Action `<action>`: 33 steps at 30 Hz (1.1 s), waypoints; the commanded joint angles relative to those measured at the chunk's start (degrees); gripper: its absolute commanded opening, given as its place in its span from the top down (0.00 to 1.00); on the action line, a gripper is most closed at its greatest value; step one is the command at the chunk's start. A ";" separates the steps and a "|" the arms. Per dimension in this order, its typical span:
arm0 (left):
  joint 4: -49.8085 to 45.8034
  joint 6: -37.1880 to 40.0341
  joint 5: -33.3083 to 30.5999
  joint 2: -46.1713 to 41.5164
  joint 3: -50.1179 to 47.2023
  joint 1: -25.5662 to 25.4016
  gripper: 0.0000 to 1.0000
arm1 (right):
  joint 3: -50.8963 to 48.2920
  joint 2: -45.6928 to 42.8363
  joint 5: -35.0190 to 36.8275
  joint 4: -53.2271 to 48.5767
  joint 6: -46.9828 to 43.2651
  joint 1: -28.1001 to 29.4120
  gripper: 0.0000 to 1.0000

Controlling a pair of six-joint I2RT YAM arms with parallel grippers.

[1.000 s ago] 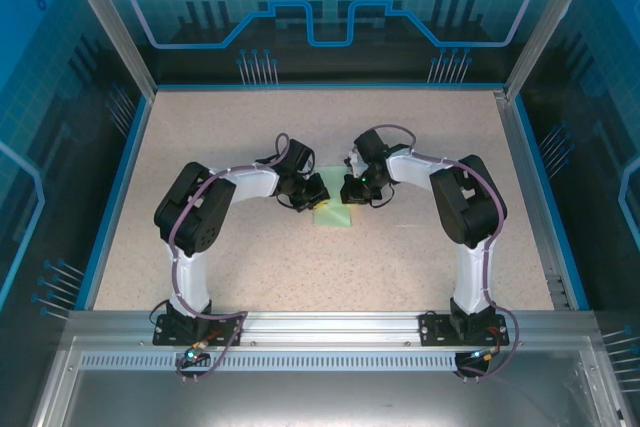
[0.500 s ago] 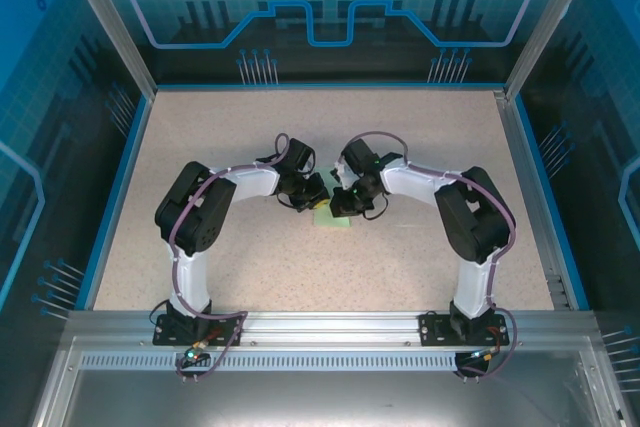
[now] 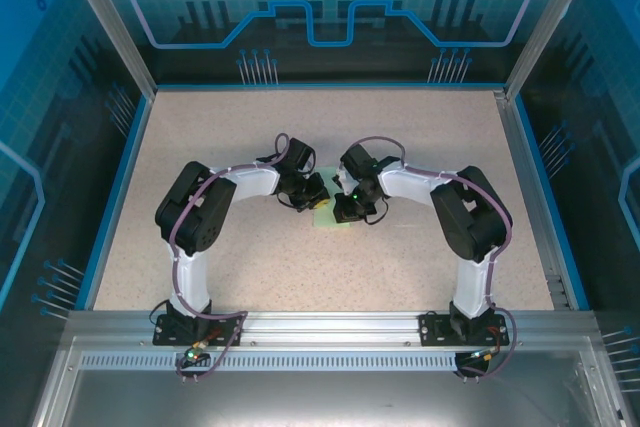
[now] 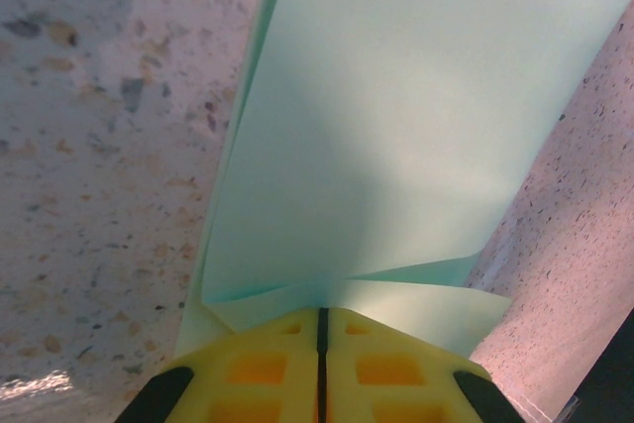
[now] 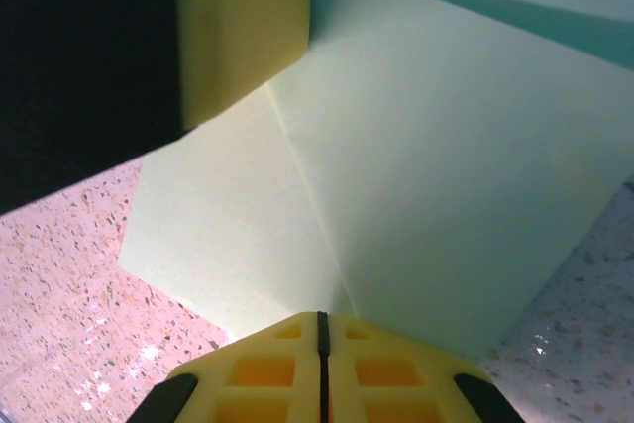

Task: Fold a paper plane with a square sheet of paper (pick it up from the middle)
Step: Fold the triangle a second time at the center of the table.

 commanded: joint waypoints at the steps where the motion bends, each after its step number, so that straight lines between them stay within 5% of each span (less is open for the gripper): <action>1: -6.51 -0.23 -2.59 2.94 0.01 -0.37 0.91 | -1.20 0.79 0.49 -1.41 -0.60 -0.92 0.92; 33: -9.49 -0.16 -4.77 3.81 0.63 -0.26 0.92 | -7.92 -0.61 -2.26 0.30 -1.22 -3.85 0.92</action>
